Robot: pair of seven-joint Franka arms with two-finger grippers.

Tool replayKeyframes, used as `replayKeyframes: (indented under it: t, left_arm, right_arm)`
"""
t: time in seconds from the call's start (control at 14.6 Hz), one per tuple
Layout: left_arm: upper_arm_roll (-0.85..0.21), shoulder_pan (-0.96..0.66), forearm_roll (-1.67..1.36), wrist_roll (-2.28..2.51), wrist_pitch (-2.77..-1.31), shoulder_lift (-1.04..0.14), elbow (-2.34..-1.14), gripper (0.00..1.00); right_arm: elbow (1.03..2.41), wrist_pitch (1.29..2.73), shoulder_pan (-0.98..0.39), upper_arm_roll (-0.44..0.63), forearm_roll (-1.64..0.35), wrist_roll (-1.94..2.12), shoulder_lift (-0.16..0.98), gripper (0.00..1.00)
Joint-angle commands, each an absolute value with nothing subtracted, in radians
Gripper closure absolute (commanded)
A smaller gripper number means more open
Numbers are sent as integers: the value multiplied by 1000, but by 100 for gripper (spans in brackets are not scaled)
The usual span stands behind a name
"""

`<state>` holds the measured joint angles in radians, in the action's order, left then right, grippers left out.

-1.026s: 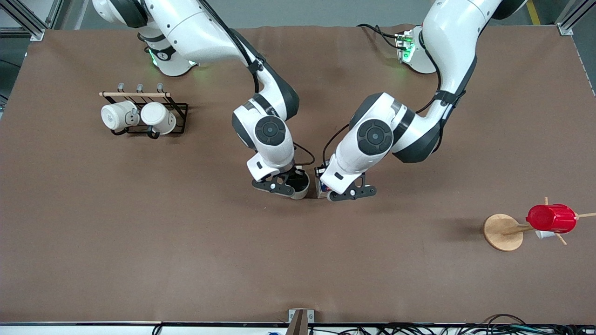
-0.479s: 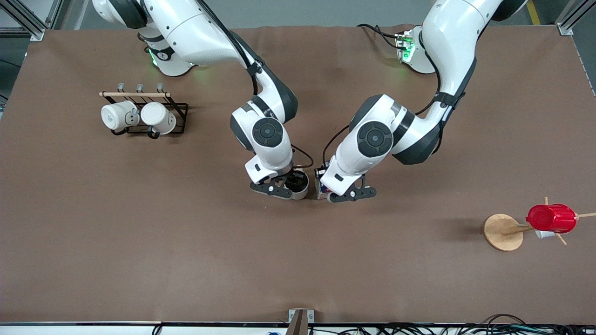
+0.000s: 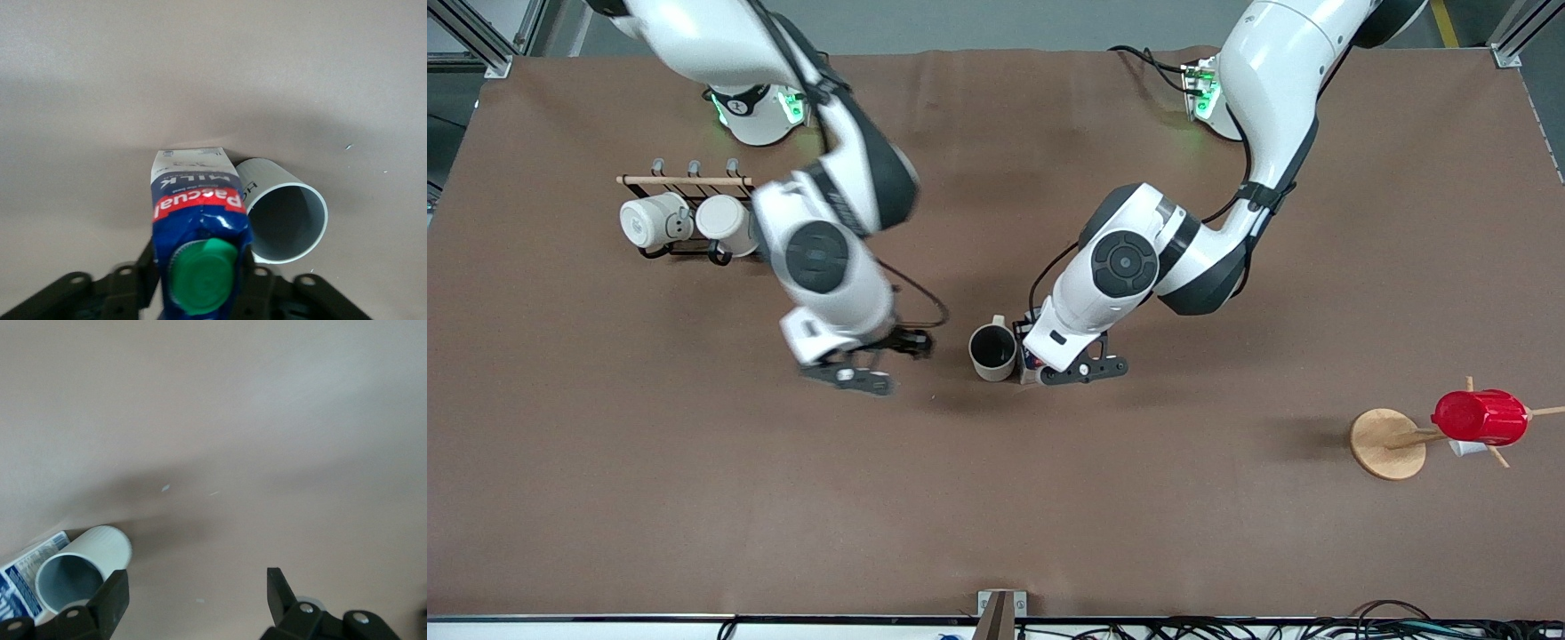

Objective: Place cup and milk on table

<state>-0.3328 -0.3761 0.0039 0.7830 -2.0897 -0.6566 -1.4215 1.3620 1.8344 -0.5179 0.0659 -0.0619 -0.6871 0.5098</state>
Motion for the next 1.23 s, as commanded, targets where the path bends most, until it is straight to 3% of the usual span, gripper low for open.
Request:
replayKeyframes:
  t: [0.0, 0.27, 0.68, 1.16]
  left_arm:
    - [-322, -396, 20, 793, -2088, -654, -1399, 0]
    - [-321, -362, 144, 782, -2047, -580, -1397, 0]
    - [-330, -198, 198, 714, -1823, -368, -1397, 0]
    - [-331, -23, 187, 447, -1596, -204, -1405, 0]
  right_arm:
    - [1443, 1764, -390, 48, -58, -537, 359, 7]
    - [1443, 1695, -264, 48, 12, -382, 255, 0]
    - [1442, 1579, -105, 48, 14, -189, 129, 0]
    - [1431, 1502, 11, 49, 11, -37, 89, 0]
